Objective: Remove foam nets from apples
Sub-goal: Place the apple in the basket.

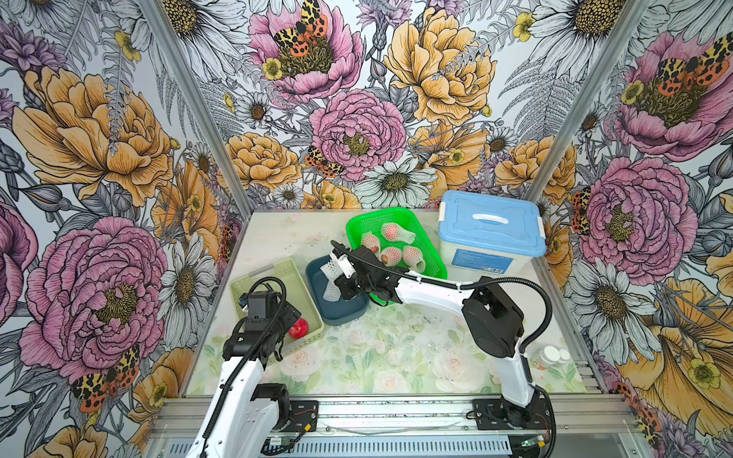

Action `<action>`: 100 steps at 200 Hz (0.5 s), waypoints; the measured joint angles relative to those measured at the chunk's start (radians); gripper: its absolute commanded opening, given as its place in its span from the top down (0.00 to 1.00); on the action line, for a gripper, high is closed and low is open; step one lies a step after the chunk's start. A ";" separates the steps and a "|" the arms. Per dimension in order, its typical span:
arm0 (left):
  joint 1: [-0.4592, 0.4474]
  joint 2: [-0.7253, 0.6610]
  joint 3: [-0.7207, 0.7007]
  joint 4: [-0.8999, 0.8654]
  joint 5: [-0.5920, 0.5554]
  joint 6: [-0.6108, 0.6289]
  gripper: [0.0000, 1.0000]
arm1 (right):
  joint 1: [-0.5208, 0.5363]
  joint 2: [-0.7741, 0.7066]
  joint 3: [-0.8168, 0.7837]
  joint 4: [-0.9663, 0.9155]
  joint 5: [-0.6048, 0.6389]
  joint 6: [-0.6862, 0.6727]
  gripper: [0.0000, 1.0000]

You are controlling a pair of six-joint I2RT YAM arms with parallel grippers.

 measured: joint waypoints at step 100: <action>0.011 -0.039 0.037 0.117 0.198 0.116 0.01 | -0.032 0.113 0.134 -0.063 -0.022 0.138 0.77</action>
